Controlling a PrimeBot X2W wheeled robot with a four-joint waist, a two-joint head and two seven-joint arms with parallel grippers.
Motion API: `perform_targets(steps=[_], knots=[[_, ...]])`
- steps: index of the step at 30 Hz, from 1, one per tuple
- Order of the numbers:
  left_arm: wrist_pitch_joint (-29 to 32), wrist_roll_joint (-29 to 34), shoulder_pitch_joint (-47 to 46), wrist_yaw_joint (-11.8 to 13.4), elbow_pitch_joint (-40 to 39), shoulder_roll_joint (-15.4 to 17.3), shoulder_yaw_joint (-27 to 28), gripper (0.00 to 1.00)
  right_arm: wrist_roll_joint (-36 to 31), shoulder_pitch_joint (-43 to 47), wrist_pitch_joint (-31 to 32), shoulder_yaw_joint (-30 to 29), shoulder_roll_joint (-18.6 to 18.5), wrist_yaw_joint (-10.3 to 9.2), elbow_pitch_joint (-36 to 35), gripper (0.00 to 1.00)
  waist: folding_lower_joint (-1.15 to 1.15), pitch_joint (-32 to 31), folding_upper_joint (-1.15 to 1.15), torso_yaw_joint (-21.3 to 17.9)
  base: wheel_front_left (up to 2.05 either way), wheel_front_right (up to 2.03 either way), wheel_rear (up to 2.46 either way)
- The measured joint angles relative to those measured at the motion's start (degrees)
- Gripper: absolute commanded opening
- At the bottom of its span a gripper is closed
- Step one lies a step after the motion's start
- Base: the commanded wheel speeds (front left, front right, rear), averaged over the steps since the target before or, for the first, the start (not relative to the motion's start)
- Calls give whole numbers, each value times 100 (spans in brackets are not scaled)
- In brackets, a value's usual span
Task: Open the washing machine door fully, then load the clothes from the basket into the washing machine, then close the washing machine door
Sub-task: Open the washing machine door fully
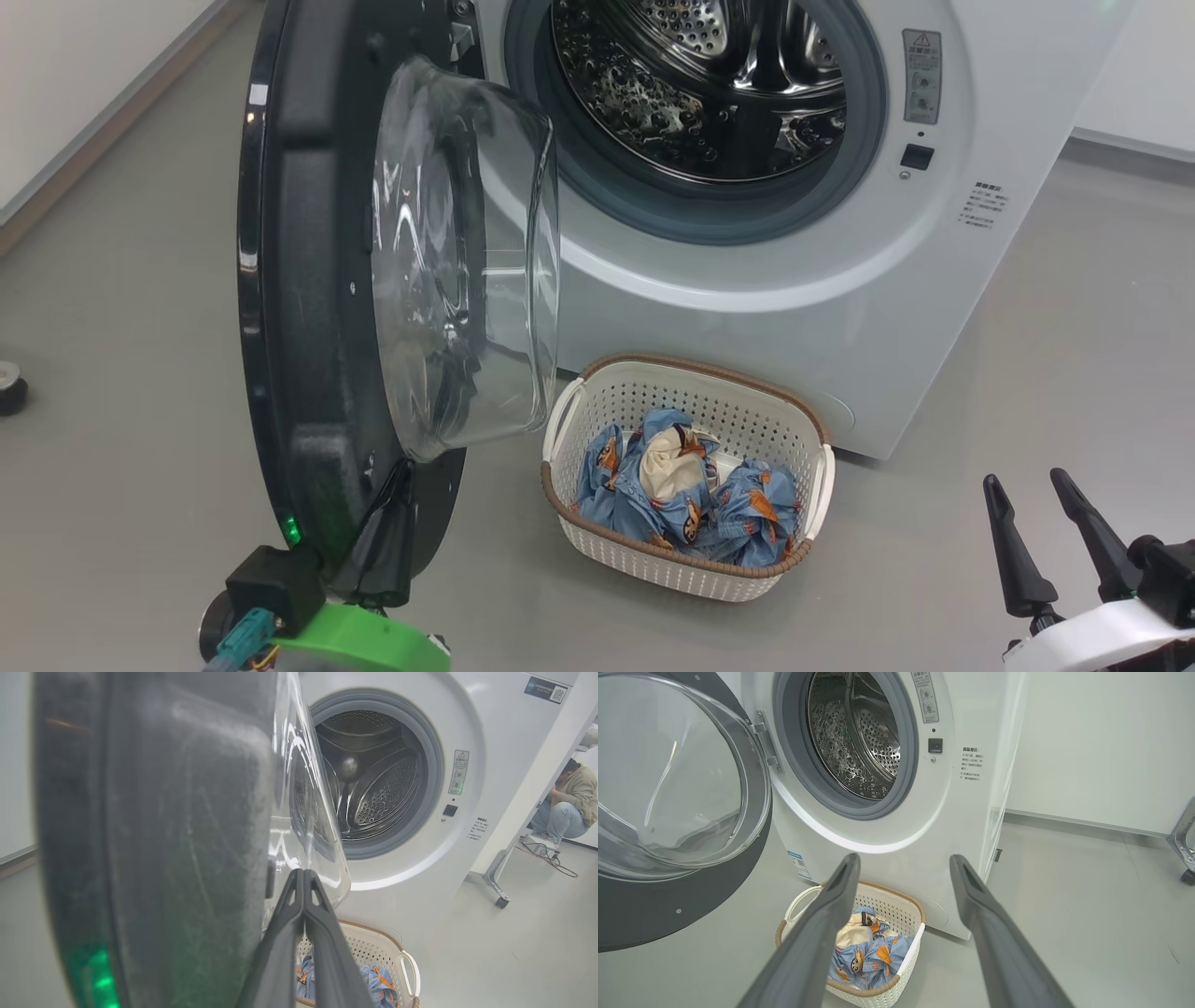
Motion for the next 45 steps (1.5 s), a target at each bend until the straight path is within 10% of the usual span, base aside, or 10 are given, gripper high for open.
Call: perform_targets(steps=[45], knots=[[42,-253,-460,347,814,845,1486,0,0,-52,0,267,-181,1,-25,100,0,343,0,149,0,0,0]])
